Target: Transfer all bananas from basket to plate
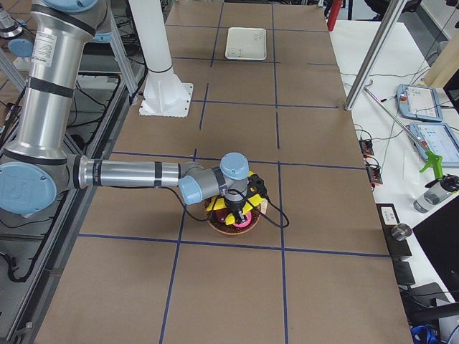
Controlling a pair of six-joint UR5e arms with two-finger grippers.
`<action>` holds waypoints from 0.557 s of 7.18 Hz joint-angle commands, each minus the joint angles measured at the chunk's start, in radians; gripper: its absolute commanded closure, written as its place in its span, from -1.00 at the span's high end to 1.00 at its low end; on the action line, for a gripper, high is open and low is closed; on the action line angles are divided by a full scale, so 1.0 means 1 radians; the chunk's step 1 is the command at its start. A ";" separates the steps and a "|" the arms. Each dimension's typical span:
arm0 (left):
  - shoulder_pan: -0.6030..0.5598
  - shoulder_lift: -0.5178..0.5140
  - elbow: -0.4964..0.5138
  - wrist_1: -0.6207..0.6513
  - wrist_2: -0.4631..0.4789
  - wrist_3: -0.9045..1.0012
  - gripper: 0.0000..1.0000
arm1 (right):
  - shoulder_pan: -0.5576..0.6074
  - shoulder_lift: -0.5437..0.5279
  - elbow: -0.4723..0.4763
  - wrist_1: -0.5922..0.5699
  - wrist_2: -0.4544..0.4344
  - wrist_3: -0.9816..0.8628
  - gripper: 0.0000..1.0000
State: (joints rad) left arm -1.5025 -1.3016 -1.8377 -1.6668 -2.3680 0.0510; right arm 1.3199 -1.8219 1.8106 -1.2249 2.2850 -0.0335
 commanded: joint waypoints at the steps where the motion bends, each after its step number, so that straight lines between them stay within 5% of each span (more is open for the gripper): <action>1: 0.001 -0.033 -0.006 -0.008 -0.008 -0.005 0.99 | 0.045 0.013 0.137 -0.144 0.027 0.015 -0.92; 4: 0.001 -0.153 0.005 -0.045 -0.014 0.000 0.99 | -0.015 0.101 0.195 -0.147 0.152 0.296 -0.90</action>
State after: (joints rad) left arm -1.5018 -1.4254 -1.8290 -1.7037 -2.3763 0.0435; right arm 1.3483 -1.7577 1.9710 -1.3840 2.3954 0.1057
